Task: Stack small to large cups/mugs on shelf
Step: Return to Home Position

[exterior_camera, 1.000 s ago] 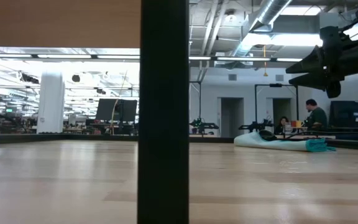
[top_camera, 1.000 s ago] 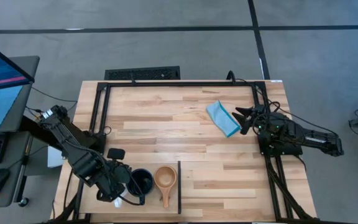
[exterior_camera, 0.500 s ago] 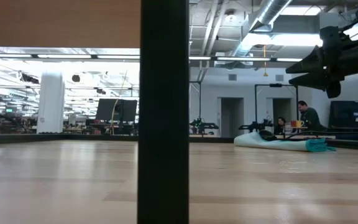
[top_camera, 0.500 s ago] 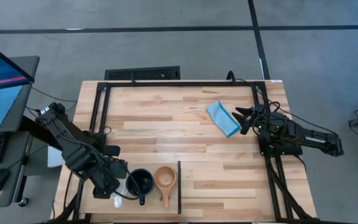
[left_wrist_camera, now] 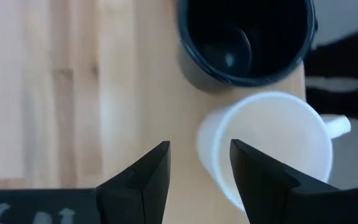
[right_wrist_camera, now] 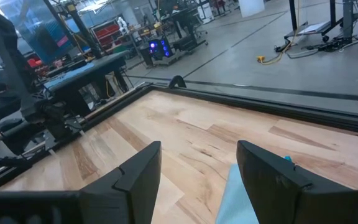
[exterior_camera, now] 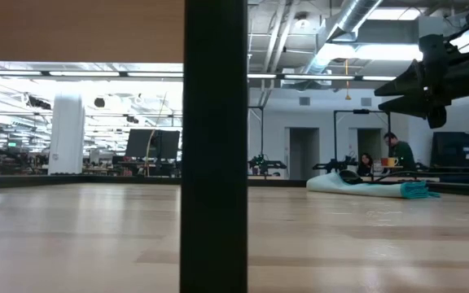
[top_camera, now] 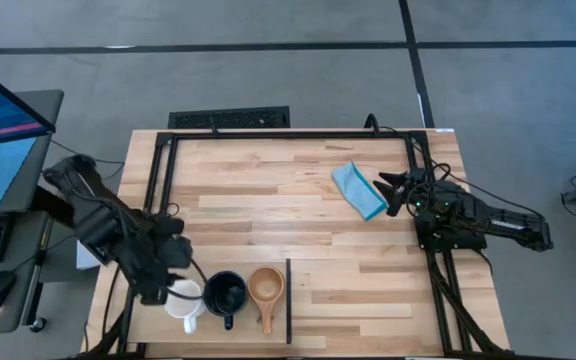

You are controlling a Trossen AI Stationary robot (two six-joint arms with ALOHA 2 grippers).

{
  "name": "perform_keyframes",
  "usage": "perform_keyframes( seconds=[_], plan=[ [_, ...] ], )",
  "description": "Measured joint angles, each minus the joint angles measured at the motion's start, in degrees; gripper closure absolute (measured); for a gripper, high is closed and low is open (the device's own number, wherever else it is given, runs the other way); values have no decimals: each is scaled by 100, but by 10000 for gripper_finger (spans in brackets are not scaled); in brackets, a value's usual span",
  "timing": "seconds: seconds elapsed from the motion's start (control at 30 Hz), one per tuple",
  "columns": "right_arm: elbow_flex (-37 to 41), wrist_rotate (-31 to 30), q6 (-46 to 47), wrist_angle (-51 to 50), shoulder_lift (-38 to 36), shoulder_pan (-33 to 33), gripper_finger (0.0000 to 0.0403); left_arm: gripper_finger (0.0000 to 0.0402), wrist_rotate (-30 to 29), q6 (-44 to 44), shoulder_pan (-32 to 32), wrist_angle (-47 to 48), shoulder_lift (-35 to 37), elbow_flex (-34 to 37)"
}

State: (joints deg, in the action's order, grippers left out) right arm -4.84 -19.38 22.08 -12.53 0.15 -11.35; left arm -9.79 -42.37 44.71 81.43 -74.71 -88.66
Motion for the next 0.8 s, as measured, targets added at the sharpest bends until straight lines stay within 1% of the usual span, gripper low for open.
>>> perform_keyframes(
  seconds=[0.17, 0.37, 0.6, 0.7, 0.8],
  plan=[
    [0, 0, 0, 0, 1, 0, 171, 244, -986, 190, -1, 2, 429, -2],
    [0, 0, 0, 1, 0, 2, 171, 244, -2313, 457, 0, 7, 891, -4],
    [0, -9, -2, 0, 0, 0, 171, 244, -3586, 872, -1, 12, 1393, -4],
    [0, -15, -7, 2, 0, 0, 171, 247, -4019, 893, -2, -13, 1557, 81],
    [0, -17, -16, 5, 1, 0, 171, 266, -4284, 788, 0, 6, 1793, 432]
  ],
)
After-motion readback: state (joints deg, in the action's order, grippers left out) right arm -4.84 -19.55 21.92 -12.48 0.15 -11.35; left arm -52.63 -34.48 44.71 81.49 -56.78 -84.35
